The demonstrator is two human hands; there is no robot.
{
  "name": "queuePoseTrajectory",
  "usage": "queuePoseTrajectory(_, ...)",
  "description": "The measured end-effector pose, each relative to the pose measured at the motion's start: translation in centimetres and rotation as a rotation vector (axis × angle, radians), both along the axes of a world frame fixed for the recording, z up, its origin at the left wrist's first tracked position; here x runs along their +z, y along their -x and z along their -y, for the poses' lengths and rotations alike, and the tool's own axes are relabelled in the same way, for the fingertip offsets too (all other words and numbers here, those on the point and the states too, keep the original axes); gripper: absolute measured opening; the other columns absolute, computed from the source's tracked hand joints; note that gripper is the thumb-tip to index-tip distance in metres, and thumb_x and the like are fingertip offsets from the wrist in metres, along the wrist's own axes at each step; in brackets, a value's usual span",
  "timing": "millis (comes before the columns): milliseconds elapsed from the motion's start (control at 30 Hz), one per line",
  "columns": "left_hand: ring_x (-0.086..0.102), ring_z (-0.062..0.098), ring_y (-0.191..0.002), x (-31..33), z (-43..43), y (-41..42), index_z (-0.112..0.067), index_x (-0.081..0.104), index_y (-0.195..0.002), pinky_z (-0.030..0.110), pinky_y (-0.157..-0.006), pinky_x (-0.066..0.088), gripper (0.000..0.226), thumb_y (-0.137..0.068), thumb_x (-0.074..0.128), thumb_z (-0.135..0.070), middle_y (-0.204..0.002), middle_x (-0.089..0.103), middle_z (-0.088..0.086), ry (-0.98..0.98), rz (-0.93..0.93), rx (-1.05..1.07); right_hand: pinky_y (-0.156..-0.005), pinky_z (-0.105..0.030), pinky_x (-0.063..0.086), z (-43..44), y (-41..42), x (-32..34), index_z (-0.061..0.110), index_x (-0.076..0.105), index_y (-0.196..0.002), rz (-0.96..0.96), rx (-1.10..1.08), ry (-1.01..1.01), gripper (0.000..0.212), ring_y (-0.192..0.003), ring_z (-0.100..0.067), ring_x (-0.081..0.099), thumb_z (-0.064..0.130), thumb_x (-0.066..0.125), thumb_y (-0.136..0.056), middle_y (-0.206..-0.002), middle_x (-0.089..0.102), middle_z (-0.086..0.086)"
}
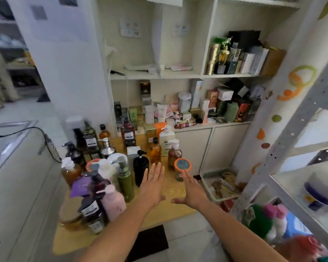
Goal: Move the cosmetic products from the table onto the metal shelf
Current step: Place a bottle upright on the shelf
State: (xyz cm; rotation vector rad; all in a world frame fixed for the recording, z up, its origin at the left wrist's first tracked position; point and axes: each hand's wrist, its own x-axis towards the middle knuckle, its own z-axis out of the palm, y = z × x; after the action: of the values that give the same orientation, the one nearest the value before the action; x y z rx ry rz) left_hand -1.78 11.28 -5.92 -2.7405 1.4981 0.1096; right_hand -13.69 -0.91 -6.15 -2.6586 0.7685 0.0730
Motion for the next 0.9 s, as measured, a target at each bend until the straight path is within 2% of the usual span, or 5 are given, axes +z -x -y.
queuePoseTrajectory(367, -0.028, 0.036, -0.141, 3.4, -5.7, -5.6, -0.010, -0.020, -0.150, 0.047, -0.116, -0.014, 0.101, -0.092, 0.058, -0.040, -0.152, -0.032, 0.021, 0.149, 0.122, 0.336, -0.120, -0.032, 0.005, -5.9, -10.8, 2.1, 0.015, -0.012, -0.150, 0.053, 0.371, -0.038, 0.124, -0.147, -0.017, -0.007, 0.054, 0.074, -0.070, -0.159, -0.013, -0.001)
queuePoseTrajectory(467, -0.009, 0.035, -0.147, 3.8, -6.3, -6.7, -0.006, -0.014, -0.150, 0.045, -0.119, -0.007, 0.088, -0.096, 0.051, -0.030, -0.158, -0.009, 0.022, 0.128, 0.078, 0.421, -0.118, -0.030, 0.003, -6.9, -12.3, 2.3, 0.014, -0.011, -0.150, 0.060, 0.428, -0.042, 0.125, -0.147, -0.017, -0.007, 0.052, 0.076, -0.069, -0.159, -0.013, -0.001)
queuePoseTrajectory(600, 0.026, 0.029, -0.137, 3.9, -6.4, -7.4, -0.006, 0.006, -0.152, 0.038, -0.118, 0.017, 0.070, -0.098, 0.047, -0.020, -0.147, 0.031, 0.014, 0.213, 0.064, 0.425, -0.118, -0.030, 0.003, -7.4, -13.1, 2.2, 0.016, -0.010, -0.151, 0.061, 0.454, -0.063, 0.125, -0.147, -0.016, -0.005, 0.052, 0.077, -0.068, -0.159, -0.012, 0.001)
queuePoseTrajectory(733, 0.038, 0.023, -0.125, 4.5, -5.9, -7.7, -0.014, 0.042, -0.138, 0.032, -0.103, 0.037, 0.043, -0.095, 0.049, -0.014, -0.132, 0.045, 0.007, 0.343, -0.026, 0.445, -0.118, -0.032, 0.006, -7.1, -13.0, 2.1, 0.018, -0.009, -0.151, 0.053, 0.437, -0.072, 0.124, -0.147, -0.017, -0.003, 0.051, 0.077, -0.068, -0.159, -0.010, 0.001)
queuePoseTrajectory(900, 0.057, 0.020, -0.101, 5.4, -4.1, -6.5, -0.017, 0.066, -0.111, 0.027, -0.081, 0.044, 0.025, -0.087, 0.065, -0.016, -0.109, 0.058, 0.003, 0.513, -0.211, 0.485, -0.114, -0.034, 0.024, -5.8, -11.7, 2.0, 0.022, 0.005, -0.151, 0.038, 0.387, -0.175, 0.116, -0.145, -0.020, 0.016, 0.043, 0.081, -0.066, -0.159, 0.009, 0.001)
